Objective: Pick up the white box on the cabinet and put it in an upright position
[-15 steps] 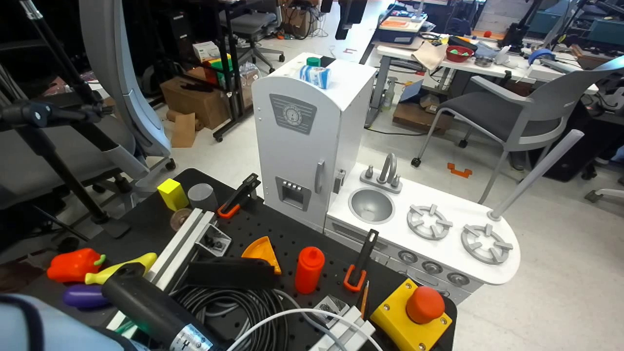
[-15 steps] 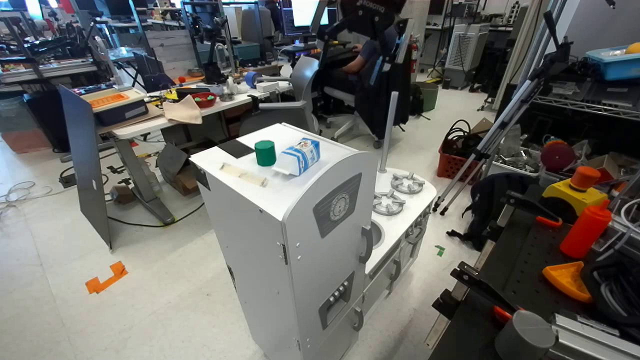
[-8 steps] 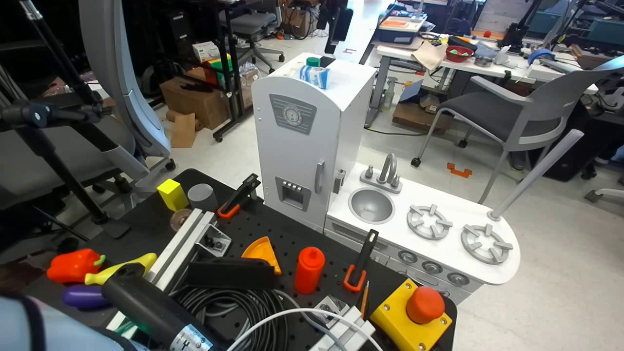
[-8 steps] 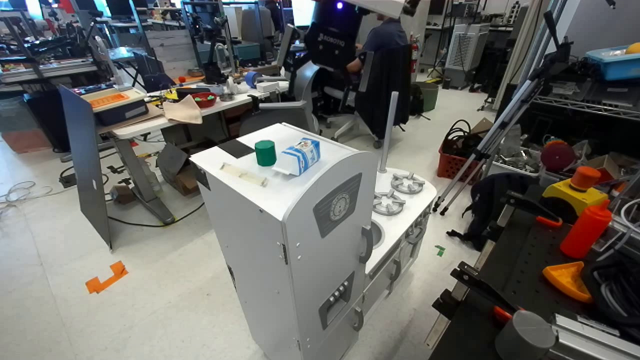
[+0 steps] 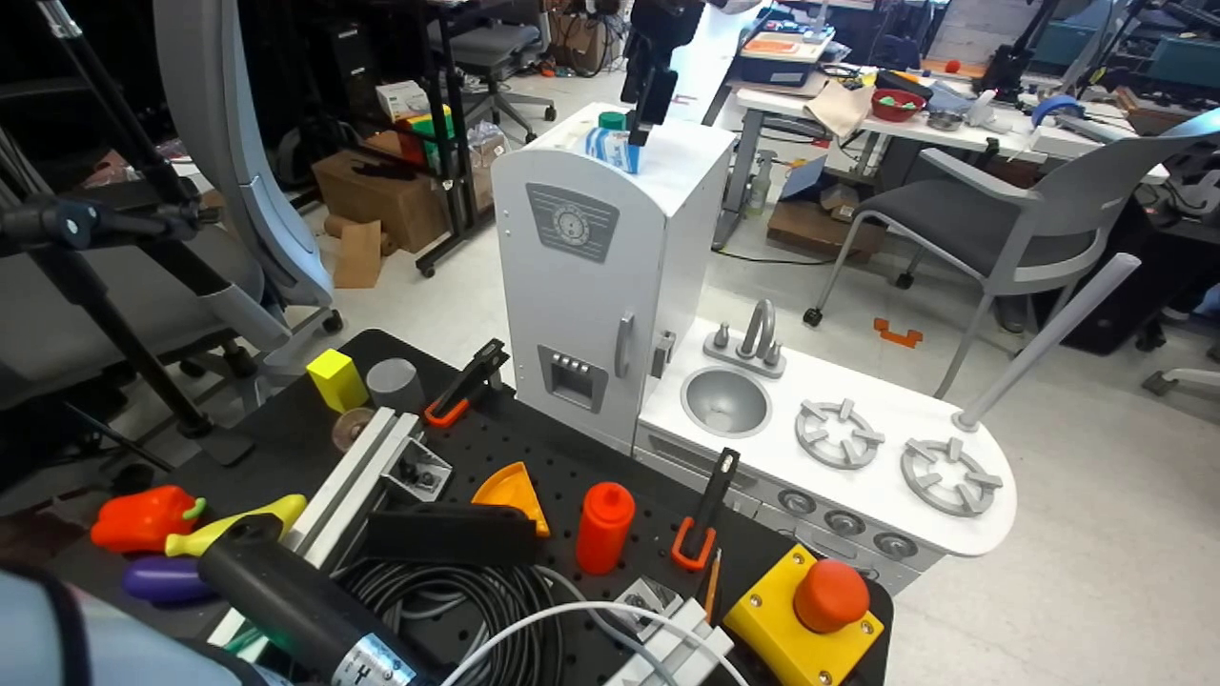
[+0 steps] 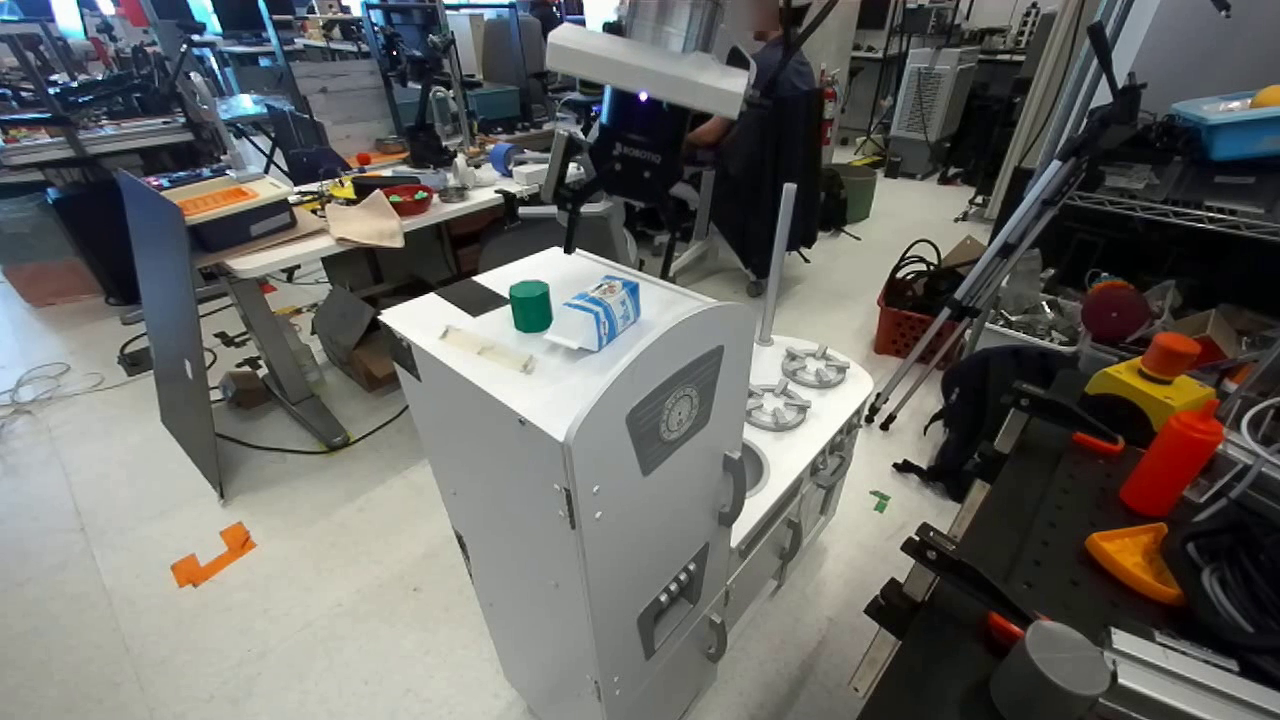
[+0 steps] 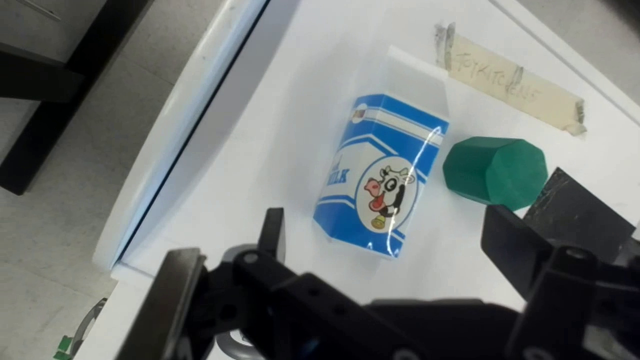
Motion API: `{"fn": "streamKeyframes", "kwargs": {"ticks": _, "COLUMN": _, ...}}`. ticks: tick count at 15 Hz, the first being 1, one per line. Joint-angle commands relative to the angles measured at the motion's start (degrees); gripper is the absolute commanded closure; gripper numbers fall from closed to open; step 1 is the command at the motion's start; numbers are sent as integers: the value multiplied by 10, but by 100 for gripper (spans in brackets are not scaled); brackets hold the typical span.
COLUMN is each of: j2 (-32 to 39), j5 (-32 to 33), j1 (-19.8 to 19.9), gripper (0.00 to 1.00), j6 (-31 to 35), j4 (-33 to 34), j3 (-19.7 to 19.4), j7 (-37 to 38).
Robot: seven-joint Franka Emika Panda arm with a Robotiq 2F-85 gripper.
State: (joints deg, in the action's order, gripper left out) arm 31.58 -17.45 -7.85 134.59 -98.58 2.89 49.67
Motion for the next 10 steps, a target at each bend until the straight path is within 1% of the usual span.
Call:
{"fn": "streamKeyframes", "kwargs": {"ticks": 1, "j2": 36, "j5": 12, "j1": -13, "gripper": 0, "j6": -30, "j4": 46, "j3": -11, "j7": 30}}
{"fn": "streamKeyframes", "kwargs": {"ticks": 6, "j2": 67, "j5": 12, "j1": -17, "gripper": 0, "j6": -75, "j4": 83, "j3": -7, "j7": 45}}
{"fn": "streamKeyframes", "kwargs": {"ticks": 7, "j2": 72, "j5": 9, "j1": -16, "gripper": 25, "j6": -91, "j4": 92, "j3": -5, "j7": 44}}
{"fn": "streamKeyframes", "kwargs": {"ticks": 8, "j2": 77, "j5": 7, "j1": -14, "gripper": 27, "j6": -108, "j4": 101, "j3": -3, "j7": 41}}
{"fn": "streamKeyframes", "kwargs": {"ticks": 9, "j2": 81, "j5": 7, "j1": -14, "gripper": 34, "j6": -123, "j4": 109, "j3": -3, "j7": 41}}
{"fn": "streamKeyframes", "kwargs": {"ticks": 10, "j2": 85, "j5": 8, "j1": -14, "gripper": 44, "j6": -135, "j4": 117, "j3": -4, "j7": 40}}
